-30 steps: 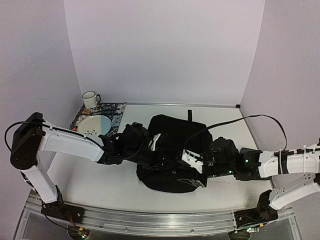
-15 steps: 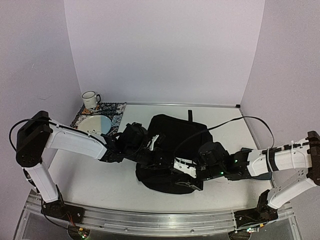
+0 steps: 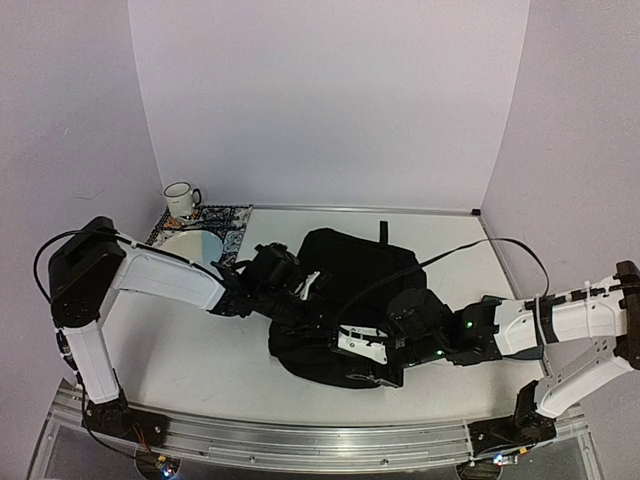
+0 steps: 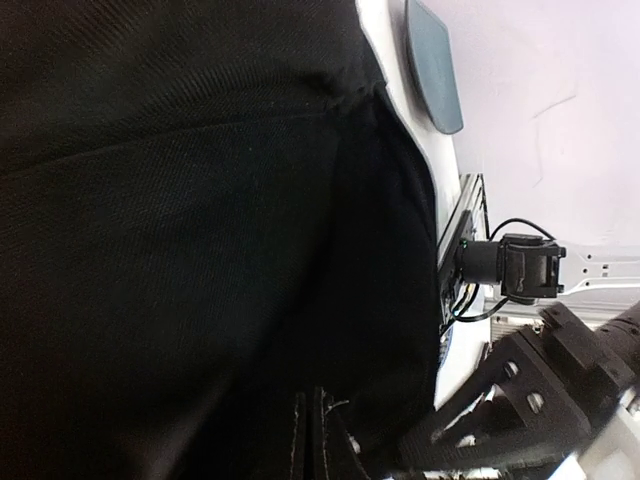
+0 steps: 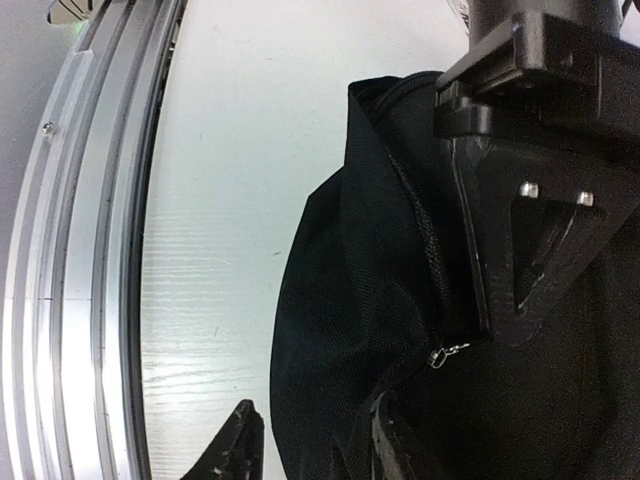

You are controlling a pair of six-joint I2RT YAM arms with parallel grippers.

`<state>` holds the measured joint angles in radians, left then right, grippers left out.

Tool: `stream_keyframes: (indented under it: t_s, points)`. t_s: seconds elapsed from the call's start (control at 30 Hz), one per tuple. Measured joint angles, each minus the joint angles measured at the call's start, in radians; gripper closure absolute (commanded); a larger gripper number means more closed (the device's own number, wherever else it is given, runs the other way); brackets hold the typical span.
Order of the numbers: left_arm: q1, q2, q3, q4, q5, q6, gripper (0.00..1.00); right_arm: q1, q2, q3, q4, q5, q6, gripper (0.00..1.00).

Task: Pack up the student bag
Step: Adjust the student bag at the center of the board, then hold the largest pocket of the student bag, then zip the largest pocket of the bag in the student bag.

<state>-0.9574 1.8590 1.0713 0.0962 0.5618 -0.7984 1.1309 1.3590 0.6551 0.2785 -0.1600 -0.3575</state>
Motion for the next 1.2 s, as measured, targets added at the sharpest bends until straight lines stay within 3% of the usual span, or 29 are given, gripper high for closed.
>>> stream_keyframes:
  t_s: [0.27, 0.5, 0.73, 1.2]
  points:
    - [-0.029, -0.201, -0.089, -0.010, -0.039, 0.005, 1.00, 0.015, 0.023, 0.016, 0.043, 0.066, 0.003, 0.71]
    - [-0.088, -0.244, -0.136, -0.011, -0.081, -0.017, 1.00, 0.020, 0.074, 0.043, 0.059, 0.086, 0.002, 1.00]
    - [-0.057, -0.363, -0.209, -0.093, -0.184, -0.022, 1.00, 0.020, 0.061, 0.042, 0.075, 0.108, -0.008, 1.00]
    - [0.162, -0.542, -0.344, -0.293, -0.386, -0.004, 1.00, -0.008, -0.141, -0.070, 0.064, 0.165, -0.049, 1.00]
